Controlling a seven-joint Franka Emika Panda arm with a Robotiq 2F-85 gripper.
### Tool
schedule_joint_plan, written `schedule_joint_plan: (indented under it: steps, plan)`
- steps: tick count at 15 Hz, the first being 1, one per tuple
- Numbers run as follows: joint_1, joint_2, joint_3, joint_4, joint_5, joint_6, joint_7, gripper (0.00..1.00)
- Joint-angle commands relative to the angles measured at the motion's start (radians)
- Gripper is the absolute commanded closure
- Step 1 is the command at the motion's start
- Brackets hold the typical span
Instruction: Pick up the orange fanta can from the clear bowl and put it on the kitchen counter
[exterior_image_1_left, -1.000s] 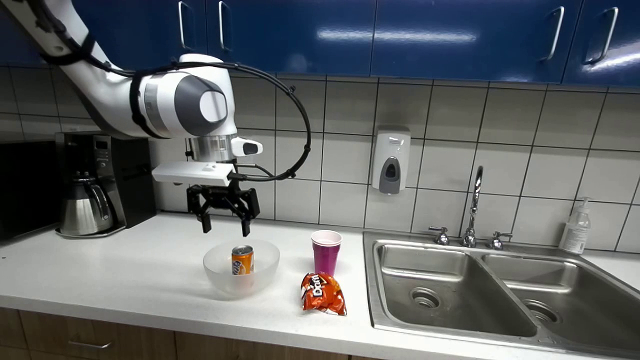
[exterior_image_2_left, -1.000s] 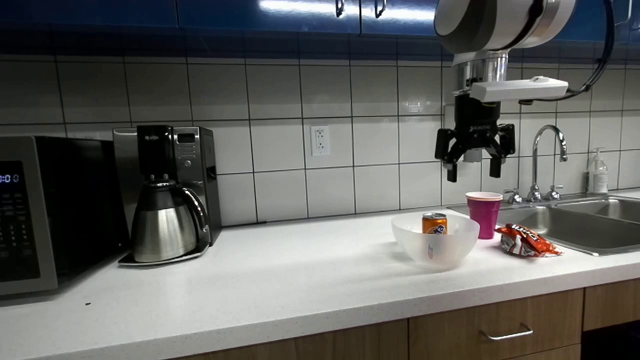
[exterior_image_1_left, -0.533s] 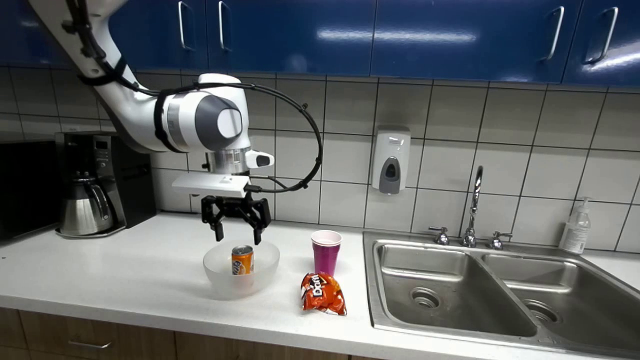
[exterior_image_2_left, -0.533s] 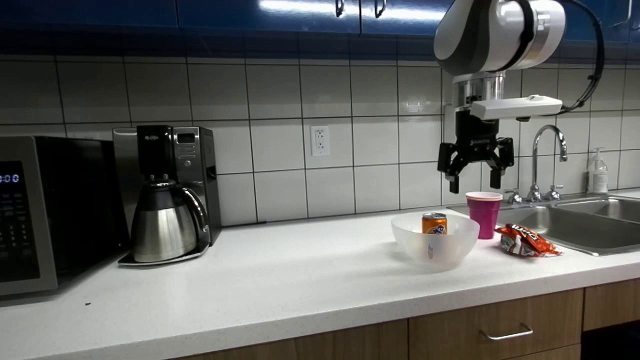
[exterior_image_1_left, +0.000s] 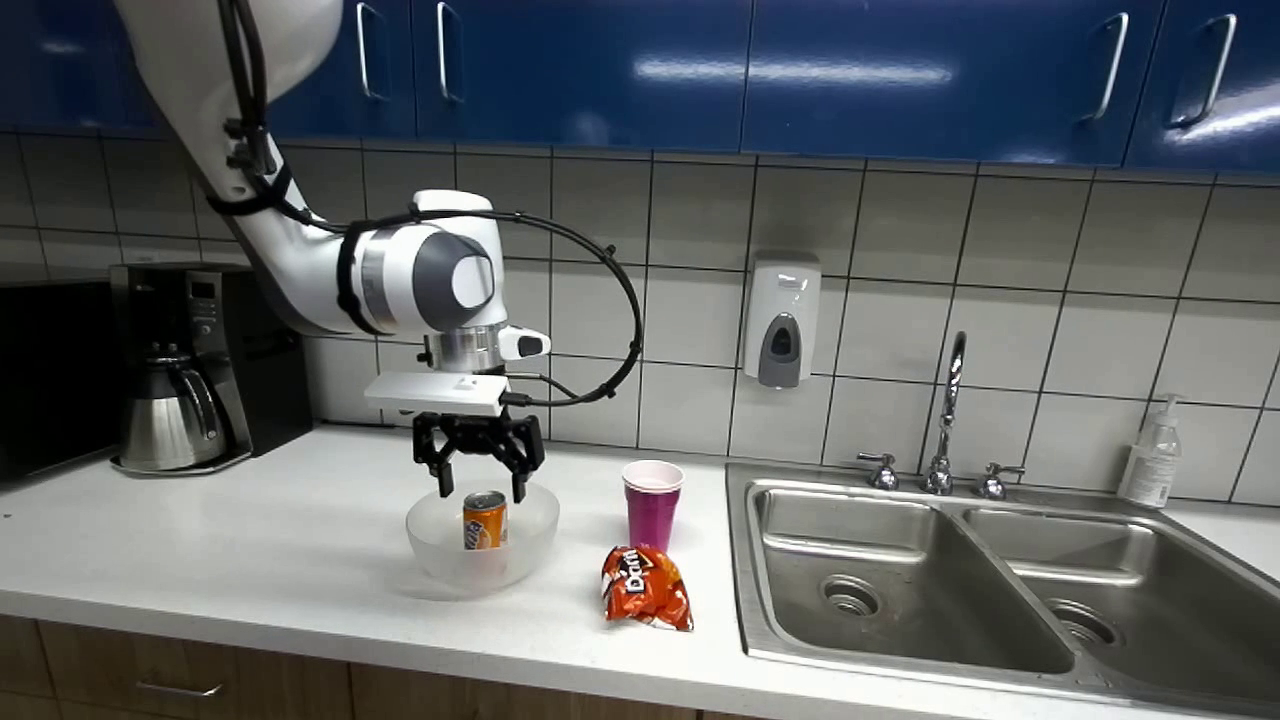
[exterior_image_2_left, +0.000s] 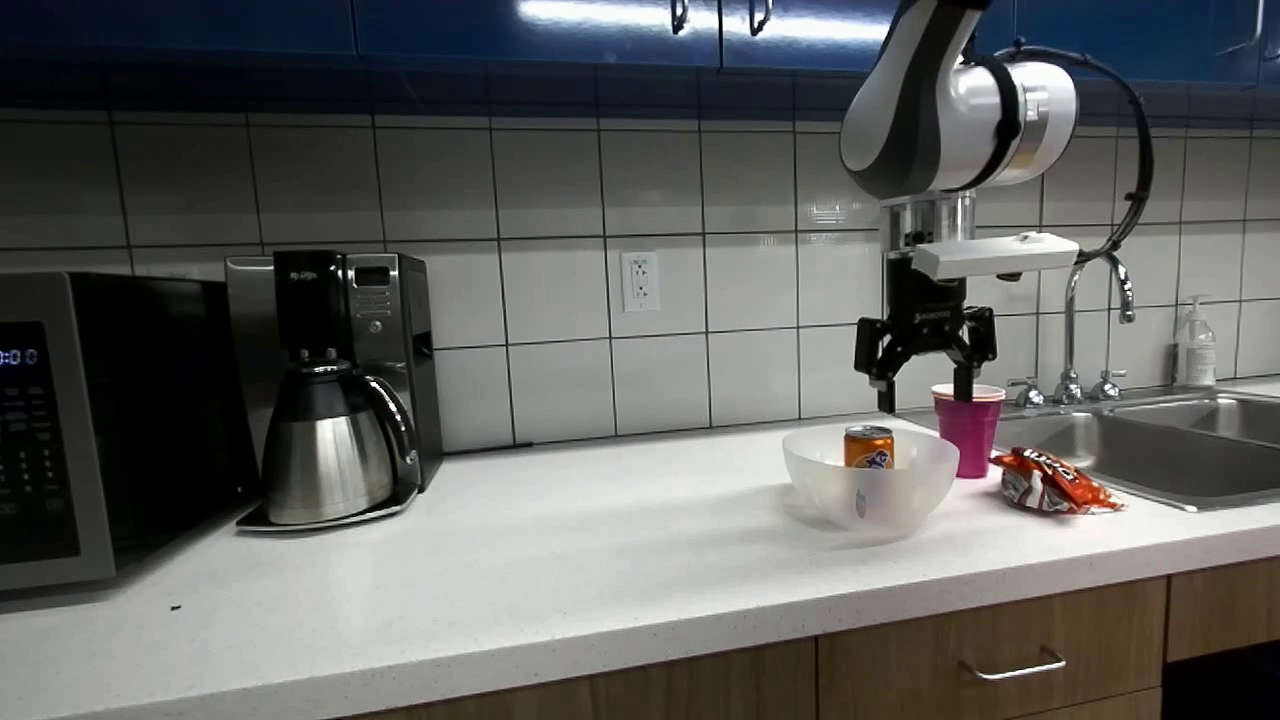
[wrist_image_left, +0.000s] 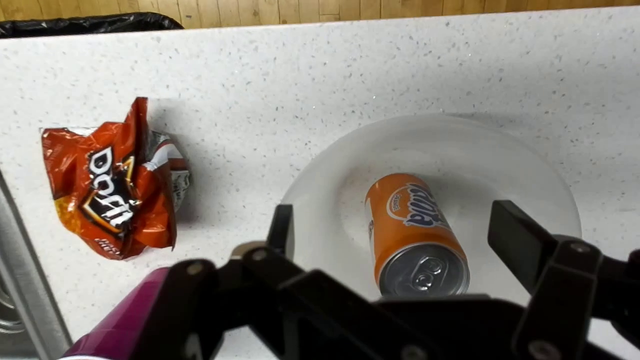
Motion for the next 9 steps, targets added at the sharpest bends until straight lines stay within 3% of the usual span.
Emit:
schedule_joint_plan:
  steps: [1, 9]
  plan:
    - [0.005, 0.062, 0.022, 0.059, -0.005, 0.004, 0.008, 0.00]
    - [0.014, 0.164, 0.030, 0.123, -0.001, 0.007, 0.013, 0.00]
